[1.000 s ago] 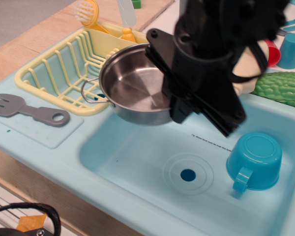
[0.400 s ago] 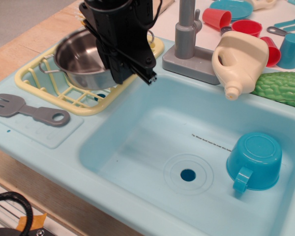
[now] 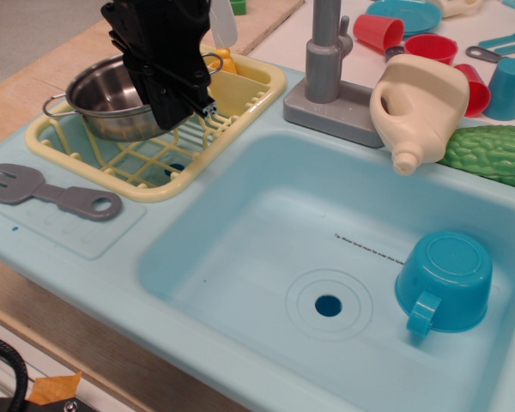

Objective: Put pot or pan from sink into drying rack

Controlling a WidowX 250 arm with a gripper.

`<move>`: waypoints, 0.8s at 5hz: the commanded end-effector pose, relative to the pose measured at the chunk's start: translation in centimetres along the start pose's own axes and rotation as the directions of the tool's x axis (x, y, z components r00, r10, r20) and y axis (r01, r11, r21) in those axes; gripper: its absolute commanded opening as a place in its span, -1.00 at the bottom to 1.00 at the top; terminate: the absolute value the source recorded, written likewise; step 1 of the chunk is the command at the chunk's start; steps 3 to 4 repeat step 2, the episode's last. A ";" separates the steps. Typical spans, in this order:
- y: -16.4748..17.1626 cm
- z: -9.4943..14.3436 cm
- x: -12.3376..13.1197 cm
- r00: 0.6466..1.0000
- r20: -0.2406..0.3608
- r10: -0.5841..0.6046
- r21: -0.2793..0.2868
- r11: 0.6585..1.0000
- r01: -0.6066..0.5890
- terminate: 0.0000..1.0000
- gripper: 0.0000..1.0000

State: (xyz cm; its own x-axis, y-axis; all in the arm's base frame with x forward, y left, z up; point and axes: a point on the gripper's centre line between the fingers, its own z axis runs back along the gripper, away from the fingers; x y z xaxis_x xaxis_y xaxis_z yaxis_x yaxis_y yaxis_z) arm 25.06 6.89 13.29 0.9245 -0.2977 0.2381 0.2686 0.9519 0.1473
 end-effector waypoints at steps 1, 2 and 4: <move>1.0 0.3 0.5 0.999 0.045 -0.008 0.013 1.000 0.007 -1.00 1.00; 1.0 0.3 0.5 0.999 0.045 -0.008 0.013 1.000 0.007 1.00 1.00; 1.0 0.3 0.5 0.999 0.045 -0.008 0.013 1.000 0.007 1.00 1.00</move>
